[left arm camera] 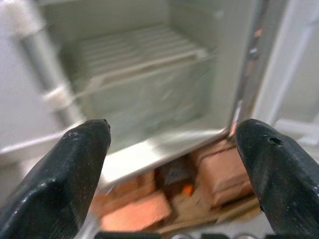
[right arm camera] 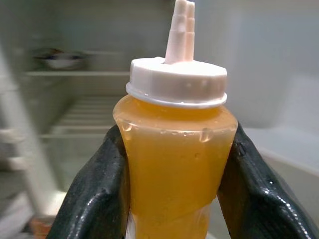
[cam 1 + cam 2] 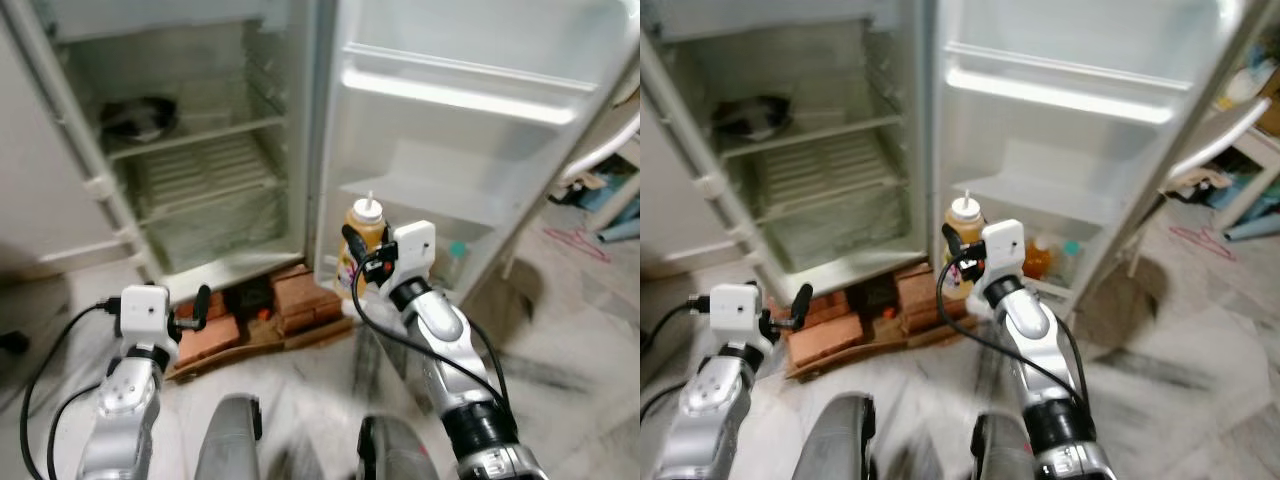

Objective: Restocking fridge

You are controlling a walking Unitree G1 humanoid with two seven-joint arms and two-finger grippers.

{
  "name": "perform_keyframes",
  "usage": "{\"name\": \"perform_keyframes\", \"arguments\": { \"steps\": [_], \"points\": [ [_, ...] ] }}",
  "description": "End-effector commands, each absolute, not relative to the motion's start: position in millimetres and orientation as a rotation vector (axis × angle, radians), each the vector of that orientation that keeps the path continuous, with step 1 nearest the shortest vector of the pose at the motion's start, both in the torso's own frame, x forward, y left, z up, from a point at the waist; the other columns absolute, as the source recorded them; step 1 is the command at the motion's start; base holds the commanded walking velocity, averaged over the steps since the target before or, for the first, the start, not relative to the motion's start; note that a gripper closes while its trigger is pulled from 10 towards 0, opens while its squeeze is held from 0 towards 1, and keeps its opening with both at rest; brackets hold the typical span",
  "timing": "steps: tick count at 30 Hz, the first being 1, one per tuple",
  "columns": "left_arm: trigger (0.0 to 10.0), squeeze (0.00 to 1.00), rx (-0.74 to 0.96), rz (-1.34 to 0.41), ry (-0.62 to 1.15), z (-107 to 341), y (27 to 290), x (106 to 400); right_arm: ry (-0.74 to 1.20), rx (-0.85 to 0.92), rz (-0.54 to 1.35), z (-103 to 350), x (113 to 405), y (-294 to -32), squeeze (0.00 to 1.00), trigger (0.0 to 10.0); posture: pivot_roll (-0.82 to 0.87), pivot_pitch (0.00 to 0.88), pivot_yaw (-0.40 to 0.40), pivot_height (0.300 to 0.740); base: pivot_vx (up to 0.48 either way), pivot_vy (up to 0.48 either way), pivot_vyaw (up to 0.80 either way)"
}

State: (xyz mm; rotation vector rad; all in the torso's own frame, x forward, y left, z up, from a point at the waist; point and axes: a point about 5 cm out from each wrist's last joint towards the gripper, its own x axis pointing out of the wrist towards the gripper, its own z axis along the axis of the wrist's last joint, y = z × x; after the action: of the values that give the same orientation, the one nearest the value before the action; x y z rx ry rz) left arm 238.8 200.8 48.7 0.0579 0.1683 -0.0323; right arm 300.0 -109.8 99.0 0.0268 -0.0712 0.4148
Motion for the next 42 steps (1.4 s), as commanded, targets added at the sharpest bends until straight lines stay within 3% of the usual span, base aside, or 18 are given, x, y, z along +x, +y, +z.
{"name": "perform_keyframes", "arguments": {
  "steps": [1,16,23,31,42],
  "points": [
    [10.0,0.00,0.049,-0.063,0.174,46.6,194.5,239.0,-0.098,0.024,0.400,104.9,301.1,-114.2,0.00,10.0,0.10,0.039,-0.028,0.641,0.454,0.000,0.00],
    [10.0,0.00,0.056,-0.061,0.186,44.9,194.0,239.7,-0.083,0.030,0.428,101.9,297.6,-113.6,0.00,10.0,0.09,0.041,-0.027,0.641,0.379,0.000,0.00],
    [10.0,0.00,0.057,-0.046,0.196,43.5,194.8,240.2,-0.077,0.020,0.475,99.6,292.9,-108.4,0.00,10.0,0.09,0.043,-0.023,0.641,0.000,0.000,0.00],
    [10.0,0.00,0.060,-0.043,0.199,43.3,194.7,240.9,-0.076,0.015,0.472,99.4,293.0,-108.2,0.00,10.0,0.09,0.045,-0.023,0.641,0.000,0.000,0.66],
    [10.0,0.00,0.064,-0.036,0.202,43.2,195.1,240.5,-0.092,-0.002,0.407,102.7,298.4,-114.6,0.00,10.0,0.10,0.051,-0.025,0.641,0.000,0.000,0.00]
  ]
}}
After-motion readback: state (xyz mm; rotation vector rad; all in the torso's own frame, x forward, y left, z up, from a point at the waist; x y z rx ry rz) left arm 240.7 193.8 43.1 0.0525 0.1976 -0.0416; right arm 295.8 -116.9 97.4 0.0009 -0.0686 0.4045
